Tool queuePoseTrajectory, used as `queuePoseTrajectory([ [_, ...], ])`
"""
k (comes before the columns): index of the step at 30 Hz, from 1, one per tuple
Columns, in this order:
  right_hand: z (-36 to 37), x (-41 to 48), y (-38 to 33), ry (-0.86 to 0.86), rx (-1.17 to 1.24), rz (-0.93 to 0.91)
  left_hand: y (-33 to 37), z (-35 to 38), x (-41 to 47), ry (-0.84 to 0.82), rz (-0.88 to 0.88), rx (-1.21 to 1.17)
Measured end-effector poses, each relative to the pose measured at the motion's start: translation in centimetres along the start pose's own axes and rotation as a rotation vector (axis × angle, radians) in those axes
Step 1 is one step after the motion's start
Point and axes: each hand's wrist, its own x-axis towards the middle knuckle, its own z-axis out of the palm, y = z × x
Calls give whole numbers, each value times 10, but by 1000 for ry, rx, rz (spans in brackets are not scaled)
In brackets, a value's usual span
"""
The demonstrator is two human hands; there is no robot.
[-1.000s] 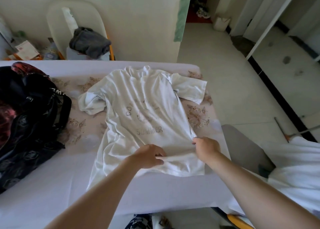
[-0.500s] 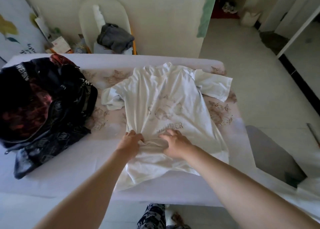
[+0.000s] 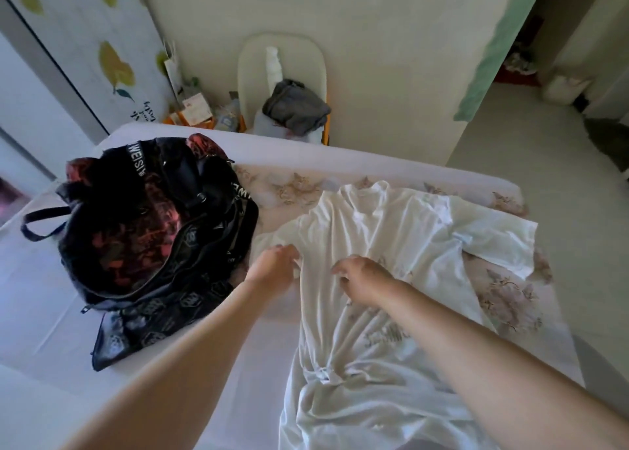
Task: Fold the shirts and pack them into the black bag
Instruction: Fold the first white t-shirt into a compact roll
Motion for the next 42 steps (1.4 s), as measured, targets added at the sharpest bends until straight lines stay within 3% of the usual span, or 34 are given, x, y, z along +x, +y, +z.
queuePoseTrajectory([
  [3, -11, 50, -15, 80, 8, -58, -26, -8, 43, 41, -33, 53],
  [9, -16, 144, -36, 187, -34, -138, -64, 8, 118, -107, -1, 145],
  [15, -8, 185, -35, 122, -294, -114, -76, -3, 145, -208, 54, 98],
  [17, -12, 184, -31, 277, -174, -136, -80, -18, 146, -99, 123, 28],
  [20, -28, 169, -24, 597, 12, -136, -78, -47, 133, 377, 440, -62],
  [21, -33, 159, -20, 670, -16, -154, -72, -54, 125, 442, 519, -78],
  [22, -34, 148, -12, 692, -73, -172, -64, -59, 114, 372, 538, -72],
  [23, -32, 137, -3, 662, -143, -177, -54, -58, 104, 201, 497, -38],
  [25, -23, 120, 21, 522, -295, -122, -41, -42, 89, -268, 346, 252],
  [26, -16, 113, 31, 451, -356, -70, -39, -31, 83, -441, 281, 336],
  [27, -10, 106, 39, 385, -387, -28, -40, -21, 80, -512, 228, 345],
  [29, -3, 96, 44, 348, -367, -30, -45, -7, 74, -414, 194, 213],
  [32, 3, 91, 41, 329, -304, -114, -44, 13, 67, -155, 332, 194],
  [36, 11, 94, 34, 342, -285, -165, -30, 39, 64, -188, 282, 246],
  [42, 2, 103, 35, 361, -213, -20, -23, 24, 73, 7, 176, 48],
])
